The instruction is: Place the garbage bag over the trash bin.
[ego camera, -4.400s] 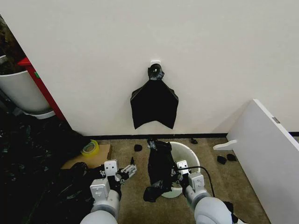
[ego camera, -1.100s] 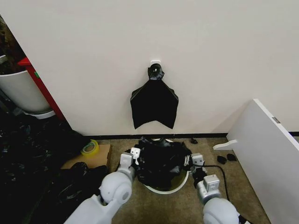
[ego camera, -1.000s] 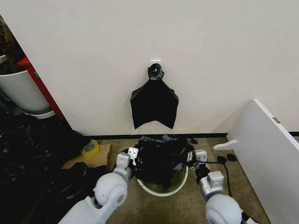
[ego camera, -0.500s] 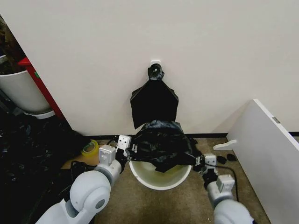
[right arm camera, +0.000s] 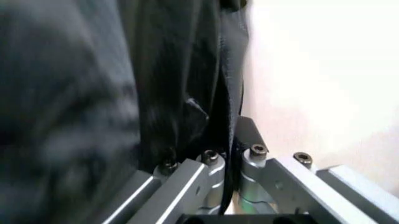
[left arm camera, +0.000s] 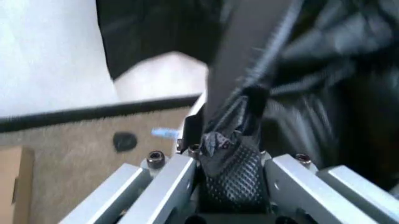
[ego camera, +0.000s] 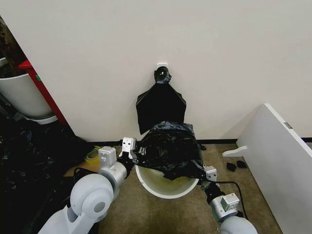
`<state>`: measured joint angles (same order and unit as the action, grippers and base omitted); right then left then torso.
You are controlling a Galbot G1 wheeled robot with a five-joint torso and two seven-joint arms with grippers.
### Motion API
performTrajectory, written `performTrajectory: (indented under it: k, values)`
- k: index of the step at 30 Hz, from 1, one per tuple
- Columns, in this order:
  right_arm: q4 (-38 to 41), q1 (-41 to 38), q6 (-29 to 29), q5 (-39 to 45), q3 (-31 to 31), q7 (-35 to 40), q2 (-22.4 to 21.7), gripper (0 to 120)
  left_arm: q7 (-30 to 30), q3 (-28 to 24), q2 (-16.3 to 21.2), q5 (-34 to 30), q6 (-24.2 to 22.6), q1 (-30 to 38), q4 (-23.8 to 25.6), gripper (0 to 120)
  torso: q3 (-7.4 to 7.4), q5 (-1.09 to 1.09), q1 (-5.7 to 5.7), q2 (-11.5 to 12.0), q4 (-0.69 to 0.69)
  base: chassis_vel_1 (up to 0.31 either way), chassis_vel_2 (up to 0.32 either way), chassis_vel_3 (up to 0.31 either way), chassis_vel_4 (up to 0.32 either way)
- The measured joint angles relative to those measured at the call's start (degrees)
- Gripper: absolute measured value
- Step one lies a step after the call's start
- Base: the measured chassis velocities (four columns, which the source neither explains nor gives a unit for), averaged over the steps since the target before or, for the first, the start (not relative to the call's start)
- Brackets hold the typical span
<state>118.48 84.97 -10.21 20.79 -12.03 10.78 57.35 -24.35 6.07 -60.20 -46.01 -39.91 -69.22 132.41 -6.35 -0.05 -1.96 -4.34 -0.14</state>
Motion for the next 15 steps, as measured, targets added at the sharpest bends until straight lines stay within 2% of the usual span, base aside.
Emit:
performTrajectory:
  k: [7, 9, 10, 12, 14, 15]
  values:
    - [-1.3, -0.9, -1.3, 2.6, -2.1, -1.9, -0.8, 0, 3.2, -1.3, 0.9, 3.3, -0.7, 0.5, -1.1, 1, 0.00, 0.02, 0.00, 0.0, -0.01, 0.000, 0.000, 0.000, 0.000]
    - [-2.5, -1.1, -2.8, 3.3, -2.9, -3.7, -1.0, 0, 7.8, -0.8, 1.6, 5.8, 0.9, 1.1, -1.8, 1, 0.00, 0.02, 0.00, 0.0, -0.01, 0.000, 0.000, 0.000, 0.000]
    - [-2.5, -1.1, -2.8, 3.3, -2.9, -3.7, -1.0, 0, 7.8, -0.8, 1.6, 5.8, 0.9, 1.1, -1.8, 1, 0.00, 0.02, 0.00, 0.0, -0.01, 0.000, 0.000, 0.000, 0.000]
    - [-3.4, -1.4, -4.6, 4.6, -3.7, -6.0, -1.3, 0, 13.2, 0.2, 2.0, 8.7, 2.8, 1.9, -3.1, 1, 0.00, 0.03, 0.00, 0.0, 0.00, 0.000, 0.000, 0.000, 0.000]
    - [-4.5, -2.1, -6.3, 5.8, -5.1, -8.8, -1.8, 0, 18.7, 1.1, 2.5, 11.6, 6.5, 3.6, -6.0, 1, 0.00, 0.01, 0.00, 0.0, -0.01, 0.000, 0.000, 0.000, 0.000]
    - [-4.5, -2.1, -6.3, 5.8, -5.1, -8.8, -1.8, 0, 18.7, 1.1, 2.5, 11.6, 6.5, 3.6, -6.0, 1, 0.00, 0.01, 0.00, 0.0, -0.01, 0.000, 0.000, 0.000, 0.000]
